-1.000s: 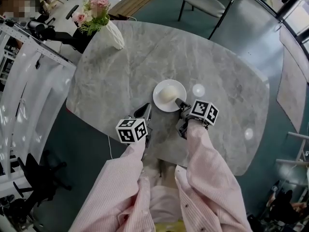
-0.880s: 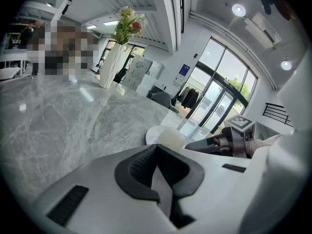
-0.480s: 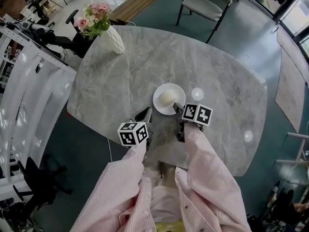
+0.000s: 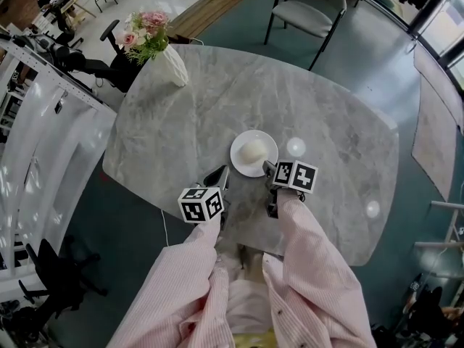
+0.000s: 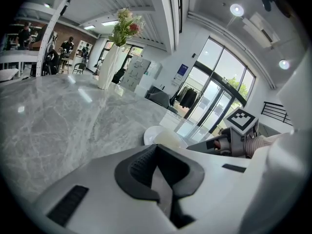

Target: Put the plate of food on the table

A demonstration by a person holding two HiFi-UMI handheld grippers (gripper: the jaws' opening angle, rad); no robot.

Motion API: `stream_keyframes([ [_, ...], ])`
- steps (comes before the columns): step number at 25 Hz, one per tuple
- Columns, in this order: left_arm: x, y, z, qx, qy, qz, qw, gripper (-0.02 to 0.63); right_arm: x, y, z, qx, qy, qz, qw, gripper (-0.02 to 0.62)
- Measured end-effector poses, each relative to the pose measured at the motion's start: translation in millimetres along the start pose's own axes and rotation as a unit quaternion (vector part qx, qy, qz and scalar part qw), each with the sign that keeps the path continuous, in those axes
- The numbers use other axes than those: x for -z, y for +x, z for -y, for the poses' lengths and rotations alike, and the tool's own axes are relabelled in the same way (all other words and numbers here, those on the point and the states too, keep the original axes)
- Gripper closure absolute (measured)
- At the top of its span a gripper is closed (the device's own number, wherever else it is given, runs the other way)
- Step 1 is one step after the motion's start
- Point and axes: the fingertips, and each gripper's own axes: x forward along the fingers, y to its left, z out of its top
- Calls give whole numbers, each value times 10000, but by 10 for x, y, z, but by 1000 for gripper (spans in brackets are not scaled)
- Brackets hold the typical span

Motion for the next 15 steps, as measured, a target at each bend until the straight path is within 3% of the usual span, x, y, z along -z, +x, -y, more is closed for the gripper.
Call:
stream_keyframes([
  [3,-38,-24,47,59,57,32,10000,611,0,-55,42,75,-24,22,10000,469],
  [7,-107,-82,114,151,152,108,9997,611,-40,-203,77,272,-423,181,9986,491],
  [15,-314,-287,374,435,504,454,9967,611,-170,-516,-208,-381,-1156,685,9902,588],
])
